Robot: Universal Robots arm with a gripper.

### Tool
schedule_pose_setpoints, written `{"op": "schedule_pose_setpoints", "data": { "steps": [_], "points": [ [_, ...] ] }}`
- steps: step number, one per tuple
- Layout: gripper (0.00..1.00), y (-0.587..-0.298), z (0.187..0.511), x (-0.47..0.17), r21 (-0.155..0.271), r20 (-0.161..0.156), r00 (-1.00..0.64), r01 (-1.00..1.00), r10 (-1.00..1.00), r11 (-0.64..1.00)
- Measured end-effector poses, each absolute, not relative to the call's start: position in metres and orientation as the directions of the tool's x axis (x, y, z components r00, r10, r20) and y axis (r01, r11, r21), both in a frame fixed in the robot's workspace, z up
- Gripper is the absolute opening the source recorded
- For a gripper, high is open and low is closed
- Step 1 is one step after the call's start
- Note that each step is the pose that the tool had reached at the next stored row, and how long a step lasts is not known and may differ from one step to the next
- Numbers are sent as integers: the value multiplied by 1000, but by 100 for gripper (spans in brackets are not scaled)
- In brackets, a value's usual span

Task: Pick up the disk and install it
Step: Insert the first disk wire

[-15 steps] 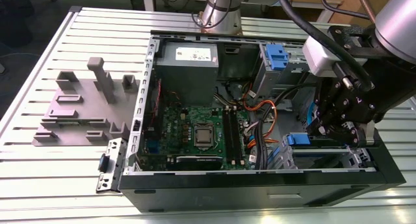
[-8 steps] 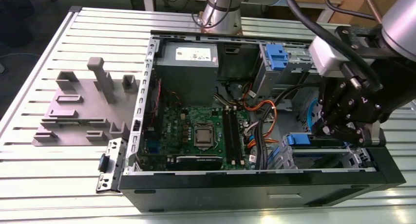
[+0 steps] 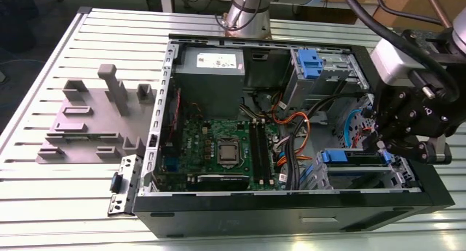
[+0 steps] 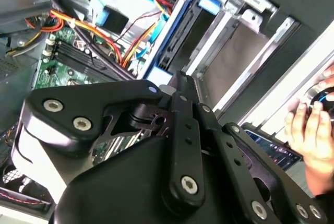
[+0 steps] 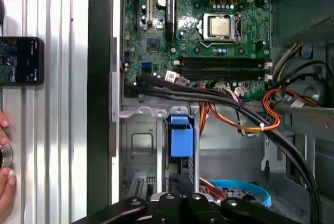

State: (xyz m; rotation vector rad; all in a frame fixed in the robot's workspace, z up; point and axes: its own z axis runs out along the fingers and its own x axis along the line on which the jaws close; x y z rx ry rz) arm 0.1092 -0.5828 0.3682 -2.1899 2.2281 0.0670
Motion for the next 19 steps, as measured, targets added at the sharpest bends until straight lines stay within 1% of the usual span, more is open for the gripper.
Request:
{"op": "schedule_pose_setpoints", "data": {
  "steps": [9,19],
  "points": [
    [11,-582,371,112,19,-42,-18,-1000,-999,17],
    [11,-569,371,122,19,-33,-18,-1000,-999,17]
  ]
}}
